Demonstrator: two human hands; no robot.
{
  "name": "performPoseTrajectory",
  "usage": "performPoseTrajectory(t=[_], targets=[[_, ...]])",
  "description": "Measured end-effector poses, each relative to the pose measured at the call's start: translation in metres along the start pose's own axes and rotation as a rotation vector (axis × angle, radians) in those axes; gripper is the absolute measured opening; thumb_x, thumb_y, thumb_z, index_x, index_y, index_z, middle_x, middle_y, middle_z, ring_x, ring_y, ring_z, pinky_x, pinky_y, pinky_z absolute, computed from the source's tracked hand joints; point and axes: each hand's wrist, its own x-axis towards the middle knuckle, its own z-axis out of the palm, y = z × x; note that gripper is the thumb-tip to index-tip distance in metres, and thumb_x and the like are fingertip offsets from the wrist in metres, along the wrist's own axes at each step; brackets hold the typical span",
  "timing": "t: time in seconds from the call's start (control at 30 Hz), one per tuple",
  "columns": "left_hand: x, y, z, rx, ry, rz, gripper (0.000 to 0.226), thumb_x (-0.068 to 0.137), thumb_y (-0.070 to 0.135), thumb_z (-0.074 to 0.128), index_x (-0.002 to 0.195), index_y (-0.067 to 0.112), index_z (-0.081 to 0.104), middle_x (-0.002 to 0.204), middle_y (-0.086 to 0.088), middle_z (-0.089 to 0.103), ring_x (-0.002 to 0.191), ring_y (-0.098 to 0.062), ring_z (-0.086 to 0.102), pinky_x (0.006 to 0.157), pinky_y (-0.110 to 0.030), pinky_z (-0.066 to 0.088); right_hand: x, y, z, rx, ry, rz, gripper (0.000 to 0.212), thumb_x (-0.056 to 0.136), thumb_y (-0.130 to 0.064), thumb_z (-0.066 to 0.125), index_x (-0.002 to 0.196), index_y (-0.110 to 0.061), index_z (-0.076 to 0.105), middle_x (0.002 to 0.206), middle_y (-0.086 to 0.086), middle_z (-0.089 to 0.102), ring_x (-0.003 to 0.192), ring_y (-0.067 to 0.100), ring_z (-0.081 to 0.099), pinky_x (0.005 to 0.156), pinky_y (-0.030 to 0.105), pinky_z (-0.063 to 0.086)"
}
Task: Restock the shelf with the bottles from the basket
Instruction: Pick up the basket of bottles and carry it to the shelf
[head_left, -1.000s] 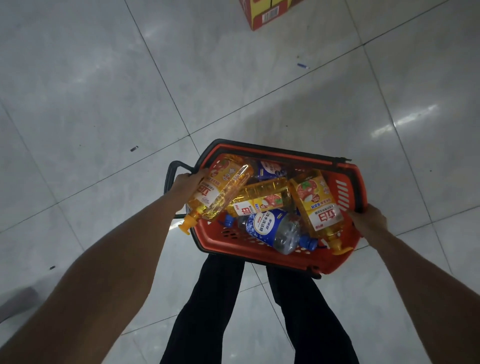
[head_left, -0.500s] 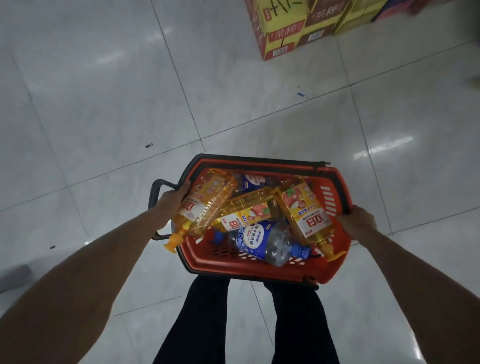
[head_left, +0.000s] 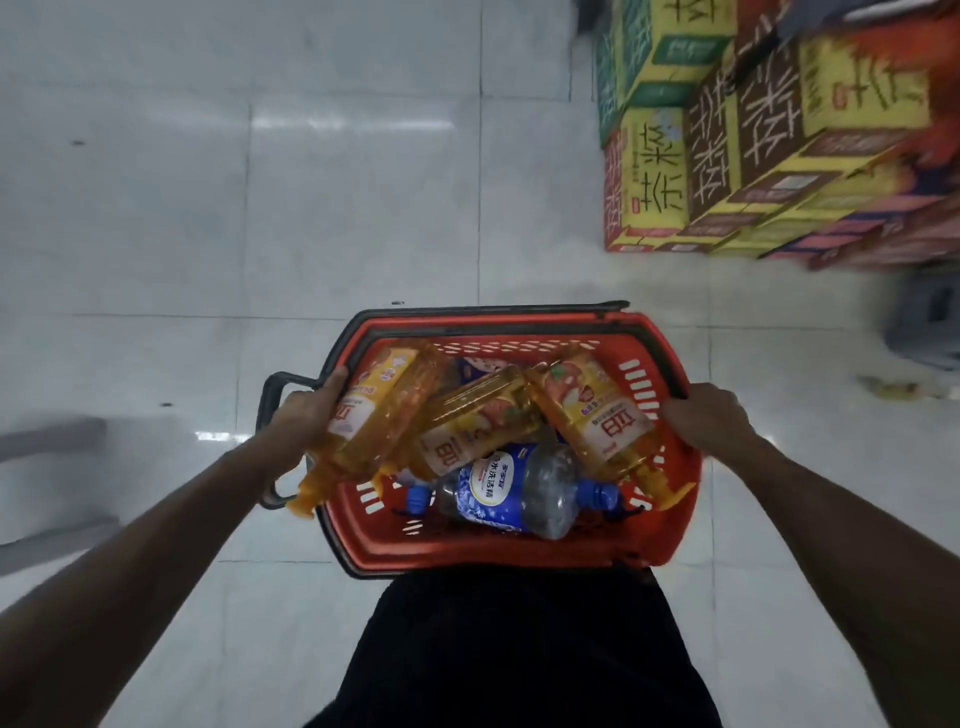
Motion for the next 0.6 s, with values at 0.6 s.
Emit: performPoseTrajectory(t=[0.6], targets=[[-0.015, -0.014, -0.112, -0.482, 0.283, -0.184, 0.065, 0.1, 0.066, 0.045, 0.092, 0.006, 0.069, 0.081, -0.008, 0.065, 0.073, -0.023, 0.062, 0.063, -0.032, 0.048, 0.083, -0.35, -0.045, -0.485, 0.035, -0.388, 0.024, 0.097, -0.034, 0.057, 0.098, -0.01, 0.065, 0.076, 0.006, 0.062, 0.064, 0.022, 0.062, 0.053, 0.026, 0.044]])
